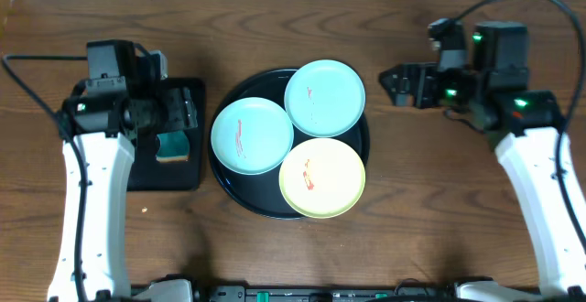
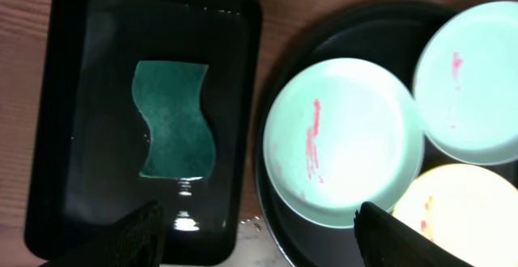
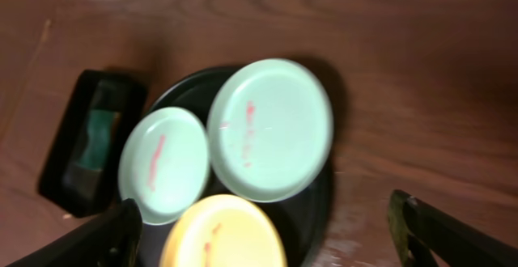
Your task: Clean dirty plates on tray and stack at the side
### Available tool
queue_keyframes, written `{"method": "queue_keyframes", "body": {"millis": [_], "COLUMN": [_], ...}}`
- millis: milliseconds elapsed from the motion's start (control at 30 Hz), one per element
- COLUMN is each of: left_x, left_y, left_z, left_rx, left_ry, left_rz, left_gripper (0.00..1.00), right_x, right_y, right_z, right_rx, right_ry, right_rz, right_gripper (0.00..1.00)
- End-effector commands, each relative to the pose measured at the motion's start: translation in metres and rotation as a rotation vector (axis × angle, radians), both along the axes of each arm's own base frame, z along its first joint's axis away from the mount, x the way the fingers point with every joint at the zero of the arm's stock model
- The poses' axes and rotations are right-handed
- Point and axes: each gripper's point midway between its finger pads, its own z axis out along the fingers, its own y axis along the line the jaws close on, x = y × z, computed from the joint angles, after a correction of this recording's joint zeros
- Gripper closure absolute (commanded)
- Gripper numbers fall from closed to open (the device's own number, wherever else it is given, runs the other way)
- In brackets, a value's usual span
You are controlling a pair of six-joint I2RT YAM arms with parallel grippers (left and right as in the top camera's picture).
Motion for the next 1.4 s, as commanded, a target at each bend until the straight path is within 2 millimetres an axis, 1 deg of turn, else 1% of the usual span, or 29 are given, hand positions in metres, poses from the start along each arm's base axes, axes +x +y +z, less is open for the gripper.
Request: {"method": "queue_keyframes", "body": {"millis": [0, 67, 100, 200, 267, 400, 467, 533, 600, 667, 767, 867, 1100, 1200, 1367], "left_x": [0.006, 0.004, 0.003, 0.0, -0.001, -0.003, -0.004, -0.005, -0.004, -0.003, -0.003, -0.003, -0.003, -0.003, -0.002], "left_y": [0.025, 0.045, 0.052, 0.068, 0.076, 0.081, 0.081, 0.08, 0.081, 0.081, 0.081, 0.081, 0.081, 0.081, 0.081], "left_z": [-0.002, -0.007, -0.008, -0.011, -0.013, -0.015, -0.015, -0.016, -0.015, -0.015, -0.015, -0.015, -0.015, -0.015, -0.015], "left_rx": [0.096, 0.128, 0.133, 0.129, 0.127, 0.126, 0.123, 0.123, 0.123, 0.123, 0.123, 0.123, 0.123, 0.123, 0.124], "left_ry": [0.013, 0.036, 0.043, 0.055, 0.06, 0.068, 0.076, 0.078, 0.076, 0.071, 0.071, 0.071, 0.069, 0.068, 0.068], "left_rz": [0.066, 0.187, 0.216, 0.266, 0.293, 0.307, 0.305, 0.305, 0.305, 0.306, 0.306, 0.305, 0.306, 0.306, 0.305], "left_gripper": [0.24, 0.25, 0.25, 0.25, 0.25, 0.25, 0.25, 0.25, 0.25, 0.25, 0.25, 0.25, 0.25, 0.25, 0.25], "right_x": [0.001, 0.002, 0.002, 0.001, 0.0, -0.005, -0.01, -0.012, -0.015, -0.015, -0.017, -0.019, -0.021, -0.021, -0.018], "right_y": [0.035, 0.054, 0.064, 0.093, 0.11, 0.141, 0.152, 0.159, 0.168, 0.175, 0.182, 0.183, 0.191, 0.191, 0.198], "right_z": [-0.011, -0.025, -0.03, -0.045, -0.058, -0.092, -0.114, -0.128, -0.141, -0.152, -0.169, -0.184, -0.207, -0.22, -0.233], "right_rx": [0.06, 0.051, 0.049, 0.042, 0.026, -0.032, -0.072, -0.093, -0.105, -0.116, -0.137, -0.168, -0.206, -0.236, -0.237], "right_ry": [0.101, 0.155, 0.181, 0.25, 0.306, 0.381, 0.415, 0.436, 0.445, 0.451, 0.462, 0.474, 0.475, 0.473, 0.462], "right_rz": [-0.023, -0.039, -0.037, -0.029, -0.046, -0.058, -0.076, -0.081, -0.065, -0.055, -0.049, -0.061, -0.054, -0.062, -0.051], "right_gripper": [0.09, 0.15, 0.17, 0.27, 0.33, 0.48, 0.53, 0.57, 0.64, 0.72, 0.77, 0.8, 0.84, 0.87, 0.88]}}
